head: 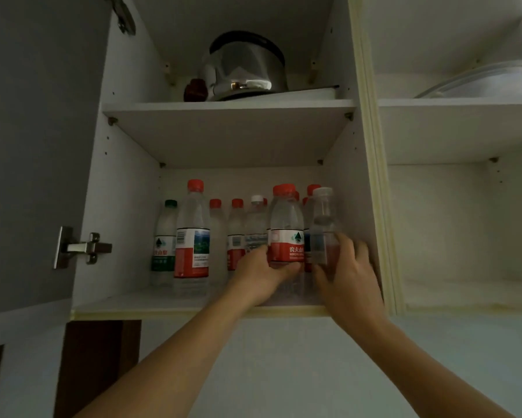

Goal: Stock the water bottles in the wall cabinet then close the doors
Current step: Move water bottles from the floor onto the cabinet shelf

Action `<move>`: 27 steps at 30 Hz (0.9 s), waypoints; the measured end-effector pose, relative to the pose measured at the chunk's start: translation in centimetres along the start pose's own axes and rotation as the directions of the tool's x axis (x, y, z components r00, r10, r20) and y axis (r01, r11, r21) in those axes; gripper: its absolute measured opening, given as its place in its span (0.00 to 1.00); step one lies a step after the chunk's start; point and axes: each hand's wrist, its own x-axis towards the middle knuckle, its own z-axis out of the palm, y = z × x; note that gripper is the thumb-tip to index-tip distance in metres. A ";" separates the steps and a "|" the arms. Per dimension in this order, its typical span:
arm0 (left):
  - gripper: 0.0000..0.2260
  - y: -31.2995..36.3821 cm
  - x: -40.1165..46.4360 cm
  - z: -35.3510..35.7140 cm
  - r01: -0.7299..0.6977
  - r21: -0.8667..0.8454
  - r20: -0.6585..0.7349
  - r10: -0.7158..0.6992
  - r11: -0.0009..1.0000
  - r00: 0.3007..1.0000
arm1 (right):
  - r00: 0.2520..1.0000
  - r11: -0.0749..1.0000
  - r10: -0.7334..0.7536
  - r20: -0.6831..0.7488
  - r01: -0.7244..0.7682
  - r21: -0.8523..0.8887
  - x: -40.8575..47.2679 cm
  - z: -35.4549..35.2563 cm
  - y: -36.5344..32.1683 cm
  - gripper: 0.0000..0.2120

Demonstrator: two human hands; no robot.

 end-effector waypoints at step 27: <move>0.56 -9.4 1.2 -14.1 0.023 0.134 -0.124 -0.006 0.991 0.992 | 0.768 0.963 -0.049 0.639 -0.134 0.235 3.7 7.8 -9.6 0.30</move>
